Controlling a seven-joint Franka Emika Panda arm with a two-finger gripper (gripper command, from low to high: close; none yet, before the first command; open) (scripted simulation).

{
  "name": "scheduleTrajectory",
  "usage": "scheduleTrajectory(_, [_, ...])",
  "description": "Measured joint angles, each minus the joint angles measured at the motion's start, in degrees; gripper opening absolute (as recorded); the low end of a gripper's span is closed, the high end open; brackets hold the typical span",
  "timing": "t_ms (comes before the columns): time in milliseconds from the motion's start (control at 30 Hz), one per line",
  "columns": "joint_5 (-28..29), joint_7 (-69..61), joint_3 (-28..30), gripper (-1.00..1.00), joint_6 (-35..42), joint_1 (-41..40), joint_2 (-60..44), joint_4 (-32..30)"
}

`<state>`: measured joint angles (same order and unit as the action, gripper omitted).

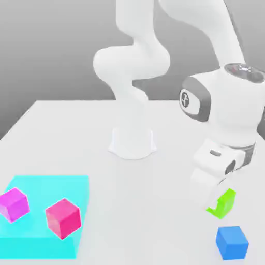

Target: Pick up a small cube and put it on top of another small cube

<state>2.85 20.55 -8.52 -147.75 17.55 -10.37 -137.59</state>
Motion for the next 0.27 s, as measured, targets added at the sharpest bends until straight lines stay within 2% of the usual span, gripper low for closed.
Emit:
scheduleTrajectory(133, [2.4, 0.1, 0.8, -1.0, -5.4, 1.1, -7.5, 1.9])
scheduleTrajectory(167, [2.8, 0.4, 1.0, 1.0, -6.7, 1.2, -8.9, 2.1])
scheduleTrajectory(267, [2.8, 0.4, 1.0, 1.0, -6.7, 1.2, -8.9, 2.1])
